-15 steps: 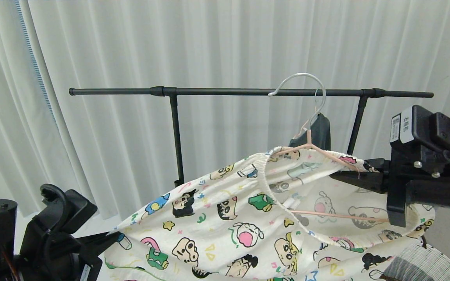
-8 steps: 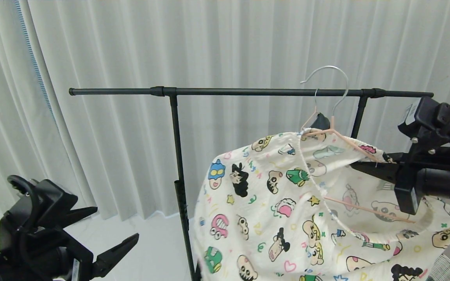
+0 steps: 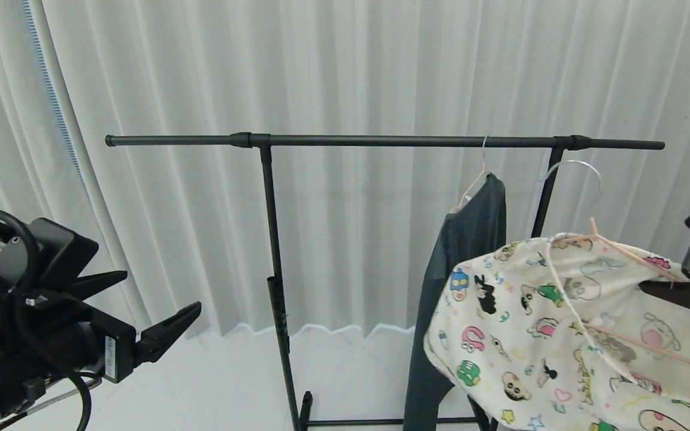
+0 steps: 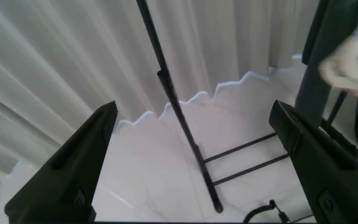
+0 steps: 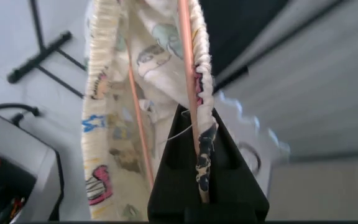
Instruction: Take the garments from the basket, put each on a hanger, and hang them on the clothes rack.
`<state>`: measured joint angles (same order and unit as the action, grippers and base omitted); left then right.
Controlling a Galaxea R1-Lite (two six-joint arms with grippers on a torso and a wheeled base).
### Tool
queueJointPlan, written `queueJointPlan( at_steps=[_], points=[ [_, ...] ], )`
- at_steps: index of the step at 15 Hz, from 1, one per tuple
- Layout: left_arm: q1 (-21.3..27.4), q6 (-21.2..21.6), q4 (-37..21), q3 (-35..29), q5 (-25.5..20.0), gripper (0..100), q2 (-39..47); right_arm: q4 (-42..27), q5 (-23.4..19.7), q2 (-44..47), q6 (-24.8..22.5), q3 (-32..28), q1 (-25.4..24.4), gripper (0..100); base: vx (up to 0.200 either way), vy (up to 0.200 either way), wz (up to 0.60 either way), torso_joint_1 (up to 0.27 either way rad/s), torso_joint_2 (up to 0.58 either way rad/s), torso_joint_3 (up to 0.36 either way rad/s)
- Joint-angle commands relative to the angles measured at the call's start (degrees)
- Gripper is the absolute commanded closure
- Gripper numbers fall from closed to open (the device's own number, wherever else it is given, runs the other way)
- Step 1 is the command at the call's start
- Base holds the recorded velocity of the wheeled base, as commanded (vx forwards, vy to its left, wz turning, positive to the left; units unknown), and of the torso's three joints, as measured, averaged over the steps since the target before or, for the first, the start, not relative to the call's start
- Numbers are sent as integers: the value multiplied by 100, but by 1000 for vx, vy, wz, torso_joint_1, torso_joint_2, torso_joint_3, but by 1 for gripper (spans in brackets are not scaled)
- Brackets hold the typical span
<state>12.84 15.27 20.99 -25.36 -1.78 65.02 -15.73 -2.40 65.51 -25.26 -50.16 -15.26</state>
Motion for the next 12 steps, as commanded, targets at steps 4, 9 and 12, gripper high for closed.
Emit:
queueJointPlan(
  at_steps=[4, 9, 12],
  points=[
    [0, 380, 1, -31, 11, 0, 195, -423, 179, -390, -5, -28, 1465, 100, 0, 0, 0, 0, 0, 0],
    [8, 494, 1, -101, 29, 0, 195, 641, 495, 278, 3, -72, 1737, 100, 0, 0, 0, 0, 0, 0],
    [26, 485, 1, -110, 20, 0, 177, 984, 495, 577, 3, -222, 1737, 100, 133, 0, 0, 0, 0, 0]
  ],
)
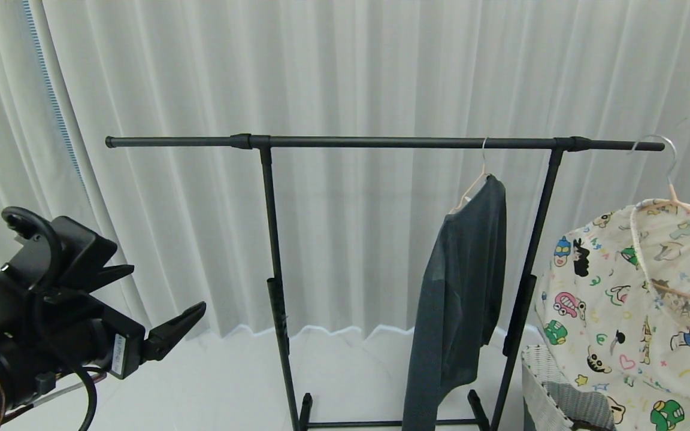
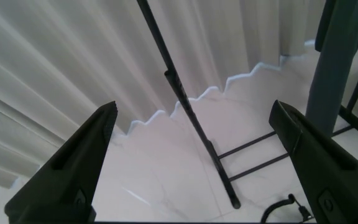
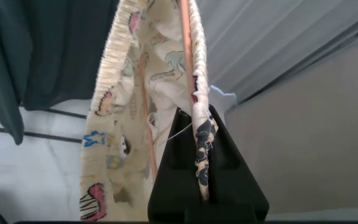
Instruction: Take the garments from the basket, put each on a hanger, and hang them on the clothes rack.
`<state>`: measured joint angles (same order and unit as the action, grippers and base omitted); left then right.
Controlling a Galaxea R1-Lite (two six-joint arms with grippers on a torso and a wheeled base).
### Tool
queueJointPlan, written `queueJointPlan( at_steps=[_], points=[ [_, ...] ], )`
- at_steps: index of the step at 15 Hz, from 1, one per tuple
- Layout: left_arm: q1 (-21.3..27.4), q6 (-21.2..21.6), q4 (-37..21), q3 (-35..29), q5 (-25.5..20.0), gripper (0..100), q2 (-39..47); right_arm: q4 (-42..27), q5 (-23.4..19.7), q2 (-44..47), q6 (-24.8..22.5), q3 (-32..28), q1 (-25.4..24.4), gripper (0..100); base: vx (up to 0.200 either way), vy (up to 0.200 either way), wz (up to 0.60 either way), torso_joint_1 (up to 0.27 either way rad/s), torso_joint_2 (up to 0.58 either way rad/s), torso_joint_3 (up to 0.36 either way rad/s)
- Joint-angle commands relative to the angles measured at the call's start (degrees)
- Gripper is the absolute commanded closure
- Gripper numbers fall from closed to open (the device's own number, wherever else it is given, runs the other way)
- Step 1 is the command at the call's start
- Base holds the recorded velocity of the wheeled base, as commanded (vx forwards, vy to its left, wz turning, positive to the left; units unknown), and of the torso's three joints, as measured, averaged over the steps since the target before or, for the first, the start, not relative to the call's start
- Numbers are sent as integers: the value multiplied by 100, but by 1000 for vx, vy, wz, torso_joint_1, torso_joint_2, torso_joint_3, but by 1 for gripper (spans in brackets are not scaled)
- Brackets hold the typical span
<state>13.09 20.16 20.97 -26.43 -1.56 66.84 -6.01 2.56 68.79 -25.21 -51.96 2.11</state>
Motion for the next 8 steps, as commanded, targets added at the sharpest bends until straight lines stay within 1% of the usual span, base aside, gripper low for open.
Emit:
queueJointPlan(
  at_steps=[1, 4, 8],
  points=[
    [71, -4, 4, -11, -2, 0, -13, 47, -1, 389, -1, -210, 9, 100, 200, 0, 0, -12, -2, 7],
    [185, -4, 4, -29, -2, 0, -31, 197, -19, 627, 7, -429, 9, 100, 200, 0, 0, 10, 5, -2],
    [220, -4, 4, -47, -2, 0, -48, 434, -19, 908, 60, -465, 79, 100, 200, 0, 0, 1, 4, 5]
  ],
)
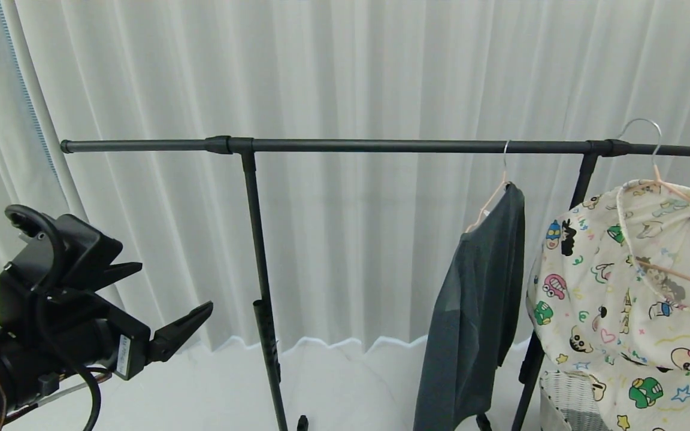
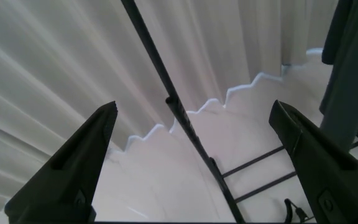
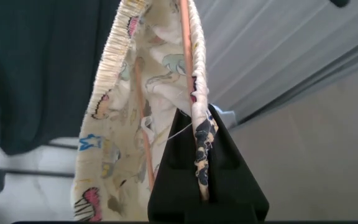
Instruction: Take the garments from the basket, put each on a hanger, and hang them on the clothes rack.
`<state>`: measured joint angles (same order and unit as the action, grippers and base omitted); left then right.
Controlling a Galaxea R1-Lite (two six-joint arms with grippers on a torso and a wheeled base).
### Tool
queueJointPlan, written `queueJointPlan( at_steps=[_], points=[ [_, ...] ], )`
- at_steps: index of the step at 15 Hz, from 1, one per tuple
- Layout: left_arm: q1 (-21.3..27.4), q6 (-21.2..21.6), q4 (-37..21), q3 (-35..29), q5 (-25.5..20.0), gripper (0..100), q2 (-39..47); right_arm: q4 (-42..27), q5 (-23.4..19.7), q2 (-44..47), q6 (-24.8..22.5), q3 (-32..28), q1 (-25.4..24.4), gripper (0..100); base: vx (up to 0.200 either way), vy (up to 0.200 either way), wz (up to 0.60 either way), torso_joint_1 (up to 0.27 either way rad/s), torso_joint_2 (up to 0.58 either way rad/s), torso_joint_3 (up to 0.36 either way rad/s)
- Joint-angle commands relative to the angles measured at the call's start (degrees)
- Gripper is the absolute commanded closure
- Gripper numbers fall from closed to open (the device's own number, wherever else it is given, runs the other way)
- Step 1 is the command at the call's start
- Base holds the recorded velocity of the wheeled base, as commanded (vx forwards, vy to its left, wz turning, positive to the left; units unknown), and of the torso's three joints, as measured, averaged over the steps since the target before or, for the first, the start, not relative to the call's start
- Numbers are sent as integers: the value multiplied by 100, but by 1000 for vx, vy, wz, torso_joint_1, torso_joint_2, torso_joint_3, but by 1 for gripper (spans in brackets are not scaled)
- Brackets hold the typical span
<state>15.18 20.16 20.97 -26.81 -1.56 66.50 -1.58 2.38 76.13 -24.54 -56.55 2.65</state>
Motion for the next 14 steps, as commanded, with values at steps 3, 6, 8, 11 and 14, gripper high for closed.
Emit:
queueJointPlan(
  at_steps=[3, 6, 8, 11, 14],
  points=[
    [82, 5, 4, -18, -2, 0, -14, 202, 17, 359, 274, -23, 34, 100, 200, 0, 0, 4, 4, -1],
    [214, -4, 4, -18, -2, 0, -14, 273, 0, 473, 441, -40, 34, 100, 0, 0, 0, 0, 0, 0],
    [214, -4, 4, -18, -2, 0, -14, 554, -9, 693, 494, -119, 34, 100, 0, 0, 0, 0, 0, 0],
    [214, -4, 13, -61, 24, 0, -111, 624, -18, 1158, 494, -462, 43, 100, 0, 0, 0, 0, 0, 0],
    [214, -12, 13, -70, 376, 0, -225, 853, -18, 1870, 494, -910, 96, 100, 0, 0, 0, 0, 0, 0]
  ],
)
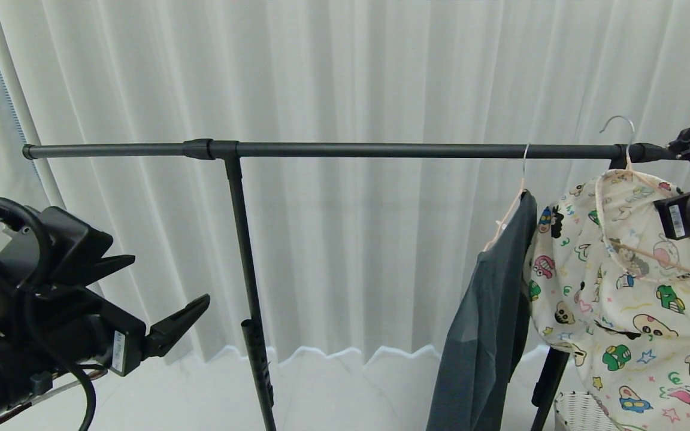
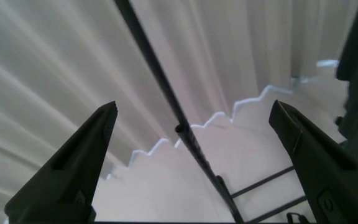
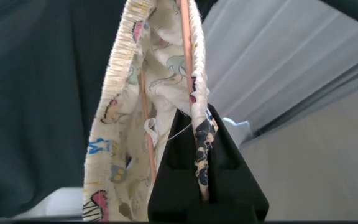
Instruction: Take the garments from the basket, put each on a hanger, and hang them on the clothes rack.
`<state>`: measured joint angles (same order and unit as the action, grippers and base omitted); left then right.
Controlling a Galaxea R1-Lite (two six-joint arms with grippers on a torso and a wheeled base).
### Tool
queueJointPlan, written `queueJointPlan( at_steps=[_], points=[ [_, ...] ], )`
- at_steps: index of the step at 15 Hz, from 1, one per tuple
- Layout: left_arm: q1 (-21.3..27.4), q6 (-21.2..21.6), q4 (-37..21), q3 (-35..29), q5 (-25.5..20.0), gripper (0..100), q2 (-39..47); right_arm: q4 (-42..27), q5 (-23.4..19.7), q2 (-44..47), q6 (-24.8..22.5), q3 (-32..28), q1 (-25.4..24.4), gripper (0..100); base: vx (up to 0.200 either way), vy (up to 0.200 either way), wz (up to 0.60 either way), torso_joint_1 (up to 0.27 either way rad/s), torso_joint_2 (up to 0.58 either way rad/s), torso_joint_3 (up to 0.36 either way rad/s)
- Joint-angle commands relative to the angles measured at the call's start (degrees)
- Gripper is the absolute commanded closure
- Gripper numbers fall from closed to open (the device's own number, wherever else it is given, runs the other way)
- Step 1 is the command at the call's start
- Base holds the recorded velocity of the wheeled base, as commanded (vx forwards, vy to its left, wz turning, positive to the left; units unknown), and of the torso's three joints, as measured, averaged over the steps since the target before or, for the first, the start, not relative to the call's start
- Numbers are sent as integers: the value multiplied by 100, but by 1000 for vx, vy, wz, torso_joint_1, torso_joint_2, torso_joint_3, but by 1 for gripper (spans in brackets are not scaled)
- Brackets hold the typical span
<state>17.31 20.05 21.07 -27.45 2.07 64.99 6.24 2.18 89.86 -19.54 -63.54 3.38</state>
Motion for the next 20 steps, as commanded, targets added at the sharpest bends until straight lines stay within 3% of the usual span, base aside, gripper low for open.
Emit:
queueJointPlan(
  at_steps=[1, 12, 13, 16, 20],
  points=[
    [0, -1, 3, -14, 65, 0, -74, 88, 2, 682, -15, -308, 23, 100, 0, 0, 0, 0, 0, 0],
    [0, 7, 3, -58, 171, 0, 14, 211, -7, 1236, 3, -598, 23, 100, 0, 0, 0, 0, 0, 0],
    [0, -1, 3, -58, 171, 0, 5, 211, 2, 1218, 3, -590, 23, 0, 0, 0, 0, 0, 0, 0],
    [-17, -37, 3, -58, 171, 0, 5, 202, 2, 1043, 135, -554, 23, 0, 0, 0, 0, 0, 0, 0],
    [-404, -37, 3, -32, 179, 0, 14, 184, -104, 76, 363, 114, 23, 0, 0, 0, 0, 0, 0, 0]
  ],
)
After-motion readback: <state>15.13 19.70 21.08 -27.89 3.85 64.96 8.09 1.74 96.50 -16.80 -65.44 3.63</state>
